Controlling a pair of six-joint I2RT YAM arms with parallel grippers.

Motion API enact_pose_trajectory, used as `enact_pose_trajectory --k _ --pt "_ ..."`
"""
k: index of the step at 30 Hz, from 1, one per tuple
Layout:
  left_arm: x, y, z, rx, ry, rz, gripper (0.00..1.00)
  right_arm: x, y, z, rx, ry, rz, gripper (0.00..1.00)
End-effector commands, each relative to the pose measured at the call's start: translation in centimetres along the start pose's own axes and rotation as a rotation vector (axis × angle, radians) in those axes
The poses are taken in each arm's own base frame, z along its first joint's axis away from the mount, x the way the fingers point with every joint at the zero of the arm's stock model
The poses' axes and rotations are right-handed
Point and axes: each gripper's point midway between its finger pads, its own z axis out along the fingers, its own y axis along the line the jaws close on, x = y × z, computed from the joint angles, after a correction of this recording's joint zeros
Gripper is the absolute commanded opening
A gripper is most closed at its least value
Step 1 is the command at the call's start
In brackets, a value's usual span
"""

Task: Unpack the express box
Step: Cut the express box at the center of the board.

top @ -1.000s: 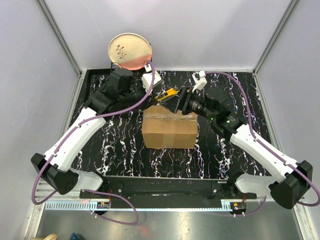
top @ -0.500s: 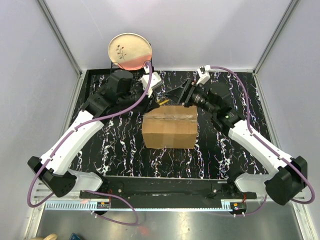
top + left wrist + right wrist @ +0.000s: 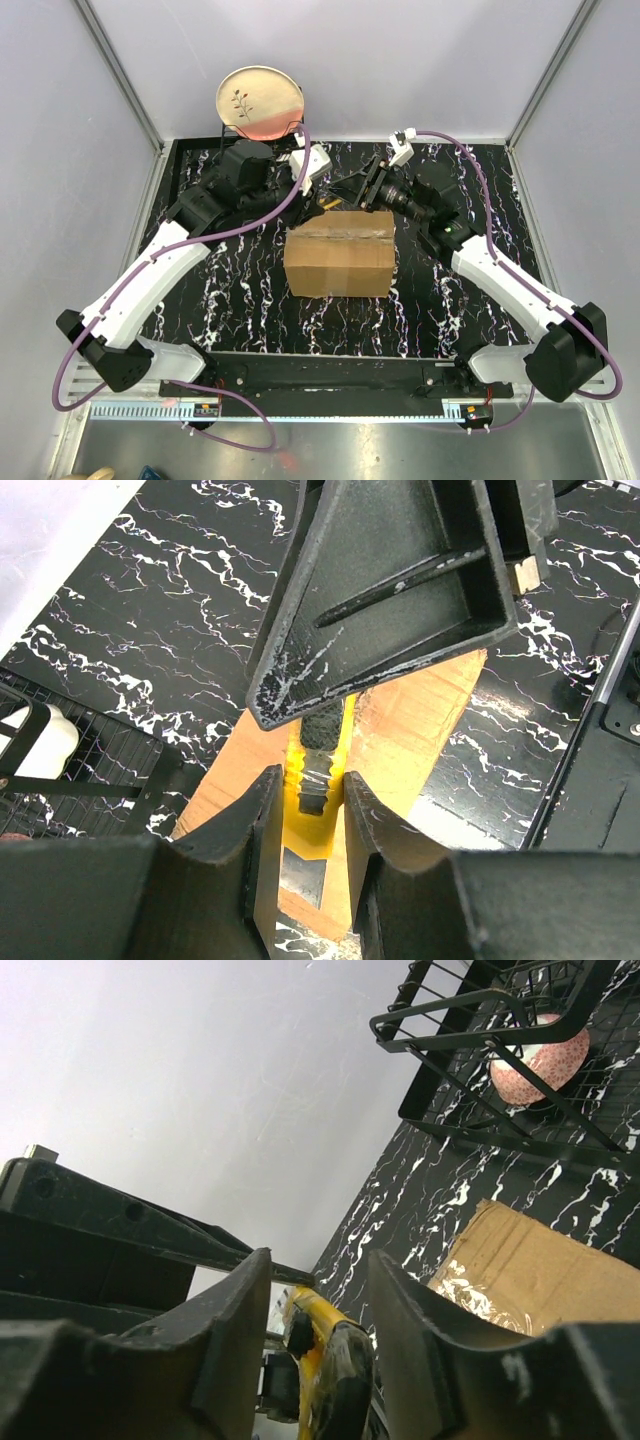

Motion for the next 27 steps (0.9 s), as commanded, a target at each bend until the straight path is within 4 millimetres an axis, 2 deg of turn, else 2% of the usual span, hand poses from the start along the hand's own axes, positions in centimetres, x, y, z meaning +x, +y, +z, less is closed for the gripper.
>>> enact_pose_trajectory --k 1,3,8,12,14,16,21,27 --pt "-2.1 0.4 -0.3 -0.04 -0.053 0.033 0.0 -1.2 2.0 -0.3 -0.081 -0.019 -0.016 0.47" --pt "-2.0 0.5 -0.1 -0.046 -0.05 0.038 0.0 -1.1 1.9 -0.2 -0.084 -0.013 -0.009 0.4" --pt "-2.1 1.2 -0.1 -0.082 -0.049 0.05 0.0 -0.4 2.1 -0.4 -0.104 0.025 -0.004 0.39" --pt "-1.9 1.7 0.0 -0.107 -0.045 0.061 0.0 0.3 1.8 -0.6 -0.093 0.057 -0.002 0.45" --pt "-1.9 2.0 -0.1 -0.124 -0.044 0.062 0.0 0.6 1.4 -0.7 -0.079 0.071 -0.002 0.54" --pt "-2.0 2.1 0.0 -0.132 -0.044 0.064 0.0 0.9 1.1 -0.8 -0.066 0.075 -0.001 0.58" --pt "-2.3 2.1 0.1 -0.138 -0.047 0.055 0.0 1.0 0.3 -0.6 -0.038 0.075 0.002 0.58" --pt "-2.9 1.5 0.1 -0.12 -0.063 0.026 0.0 0.5 0.5 -0.4 -0.051 0.048 0.001 0.58"
